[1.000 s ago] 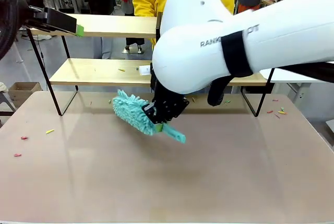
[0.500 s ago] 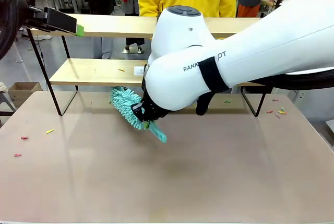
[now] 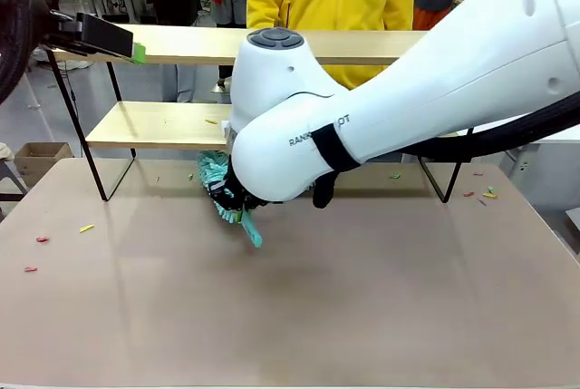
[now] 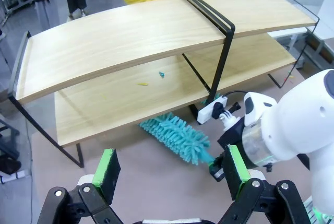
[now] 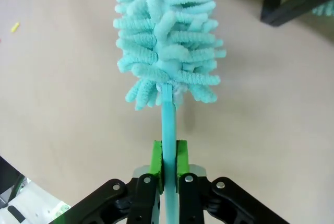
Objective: Clean the shelves.
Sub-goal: Clean another randomly selected level of the Shelf with the Duster.
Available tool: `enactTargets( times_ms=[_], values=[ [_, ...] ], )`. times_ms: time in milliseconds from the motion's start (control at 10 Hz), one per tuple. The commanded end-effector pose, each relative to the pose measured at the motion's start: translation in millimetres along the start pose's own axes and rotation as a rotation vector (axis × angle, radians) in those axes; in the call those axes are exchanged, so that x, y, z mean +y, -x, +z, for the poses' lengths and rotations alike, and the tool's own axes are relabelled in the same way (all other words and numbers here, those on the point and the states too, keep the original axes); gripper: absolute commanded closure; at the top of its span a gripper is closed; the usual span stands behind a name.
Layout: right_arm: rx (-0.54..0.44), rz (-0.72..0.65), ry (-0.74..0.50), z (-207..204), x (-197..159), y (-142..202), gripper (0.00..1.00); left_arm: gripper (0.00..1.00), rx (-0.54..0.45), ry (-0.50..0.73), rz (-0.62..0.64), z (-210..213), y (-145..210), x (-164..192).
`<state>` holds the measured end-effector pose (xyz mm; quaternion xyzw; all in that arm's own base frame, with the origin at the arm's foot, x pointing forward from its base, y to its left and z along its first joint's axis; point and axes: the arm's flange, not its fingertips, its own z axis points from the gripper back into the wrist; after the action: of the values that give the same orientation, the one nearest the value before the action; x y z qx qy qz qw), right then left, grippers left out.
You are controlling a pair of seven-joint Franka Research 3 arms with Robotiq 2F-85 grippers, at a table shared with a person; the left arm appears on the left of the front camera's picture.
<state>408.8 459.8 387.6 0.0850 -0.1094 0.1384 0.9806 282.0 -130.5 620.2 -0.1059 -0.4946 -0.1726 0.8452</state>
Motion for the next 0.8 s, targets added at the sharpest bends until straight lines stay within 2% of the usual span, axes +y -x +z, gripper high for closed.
enactTargets(
  times_ms=[0, 200, 500, 700],
  values=[
    [-0.068, 0.003, -0.012, 13, 16, 1, 0.88, 0.00, -0.004, -0.003, 0.001, 1, 0, 0],
    [-0.065, -0.028, -0.009, 16, 8, 0, 0.88, 0.00, -0.004, -0.003, 0.001, 1, 0, 0],
    [-0.060, -0.020, 0.003, 7, 16, -3, 0.88, 0.00, -0.004, -0.003, 0.001, 1, 0, 0],
    [-0.102, -0.096, 0.080, 7, 7, -5, 0.88, 0.00, -0.004, -0.003, 0.001, 1, 0, 0]
  ],
)
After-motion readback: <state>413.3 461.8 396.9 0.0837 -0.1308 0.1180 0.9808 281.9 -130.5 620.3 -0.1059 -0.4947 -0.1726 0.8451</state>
